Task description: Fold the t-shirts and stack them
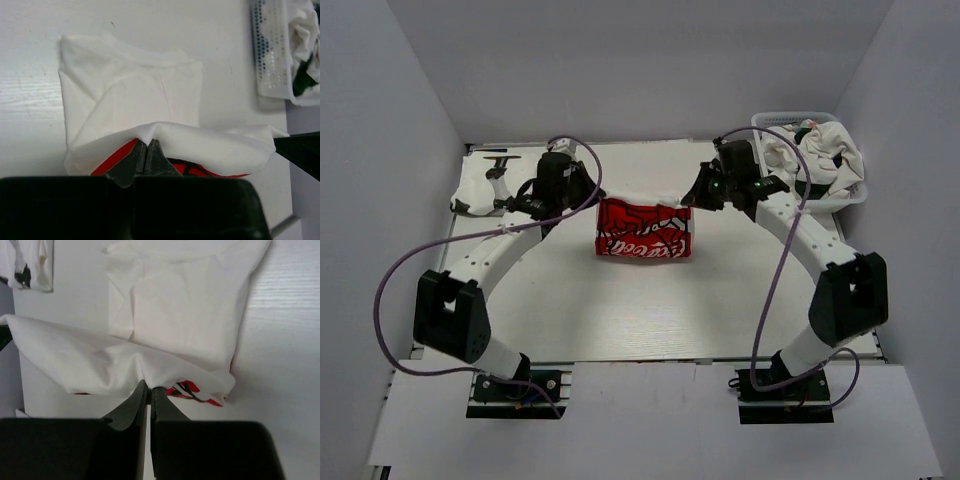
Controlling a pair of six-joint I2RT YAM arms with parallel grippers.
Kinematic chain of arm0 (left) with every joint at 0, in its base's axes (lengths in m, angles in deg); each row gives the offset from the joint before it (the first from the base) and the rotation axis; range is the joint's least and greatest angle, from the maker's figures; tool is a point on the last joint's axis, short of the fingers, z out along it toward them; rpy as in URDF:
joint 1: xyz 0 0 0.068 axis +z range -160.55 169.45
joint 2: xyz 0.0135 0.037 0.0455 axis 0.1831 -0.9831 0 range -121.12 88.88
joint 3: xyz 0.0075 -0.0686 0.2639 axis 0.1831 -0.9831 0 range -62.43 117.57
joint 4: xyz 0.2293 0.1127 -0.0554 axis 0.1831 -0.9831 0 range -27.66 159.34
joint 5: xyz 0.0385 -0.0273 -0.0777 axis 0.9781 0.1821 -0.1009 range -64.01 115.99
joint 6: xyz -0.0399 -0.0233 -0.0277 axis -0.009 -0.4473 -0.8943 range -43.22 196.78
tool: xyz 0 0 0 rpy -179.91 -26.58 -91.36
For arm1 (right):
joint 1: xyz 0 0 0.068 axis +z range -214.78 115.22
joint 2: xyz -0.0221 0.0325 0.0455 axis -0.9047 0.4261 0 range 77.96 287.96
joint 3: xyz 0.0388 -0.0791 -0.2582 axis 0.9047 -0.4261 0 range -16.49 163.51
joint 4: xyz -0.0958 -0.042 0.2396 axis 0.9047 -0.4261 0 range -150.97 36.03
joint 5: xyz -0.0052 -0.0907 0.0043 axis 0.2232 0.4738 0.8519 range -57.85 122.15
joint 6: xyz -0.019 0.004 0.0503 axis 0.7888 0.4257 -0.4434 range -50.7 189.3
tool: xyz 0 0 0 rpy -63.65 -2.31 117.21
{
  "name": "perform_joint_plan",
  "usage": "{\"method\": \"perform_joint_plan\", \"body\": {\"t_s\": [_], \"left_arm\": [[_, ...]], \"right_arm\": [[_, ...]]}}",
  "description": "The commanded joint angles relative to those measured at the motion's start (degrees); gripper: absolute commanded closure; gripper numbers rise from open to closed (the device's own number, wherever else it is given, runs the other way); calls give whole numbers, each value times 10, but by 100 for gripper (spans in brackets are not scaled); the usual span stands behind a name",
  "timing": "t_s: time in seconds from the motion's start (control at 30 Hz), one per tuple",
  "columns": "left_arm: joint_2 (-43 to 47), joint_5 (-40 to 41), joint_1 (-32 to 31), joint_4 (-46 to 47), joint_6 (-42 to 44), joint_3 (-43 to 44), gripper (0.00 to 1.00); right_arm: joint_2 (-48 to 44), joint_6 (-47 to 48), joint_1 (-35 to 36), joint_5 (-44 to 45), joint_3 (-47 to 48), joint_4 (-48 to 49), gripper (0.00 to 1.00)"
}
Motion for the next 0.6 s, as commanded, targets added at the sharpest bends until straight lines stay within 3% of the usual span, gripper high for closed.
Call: {"method": "perform_joint_plan", "body": {"t_s": [0.0, 0.27, 0.4, 0.43, 0.5, 0.53, 0.57], "left_arm": [[-52, 52, 8, 17, 17, 61, 100], [-243, 77, 39, 43, 22, 187, 100], [-335, 57, 44, 44, 33, 255, 100], [-366, 50, 50, 44, 33, 275, 95], [-392, 38, 50, 38, 39, 301, 75], [-399, 38, 50, 29, 39, 320, 50], [-405, 31, 55, 23, 39, 327, 7]], "right_arm": [[62, 9, -32, -3, 74, -2, 100], [265, 41, -69, -25, 267, -57, 100], [351, 53, -80, -24, 309, -12, 100], [362, 47, -84, -26, 314, -1, 99], [397, 48, -90, -43, 333, 5, 68], [403, 50, -92, -49, 336, 36, 10], [414, 57, -91, -51, 342, 41, 10]]}}
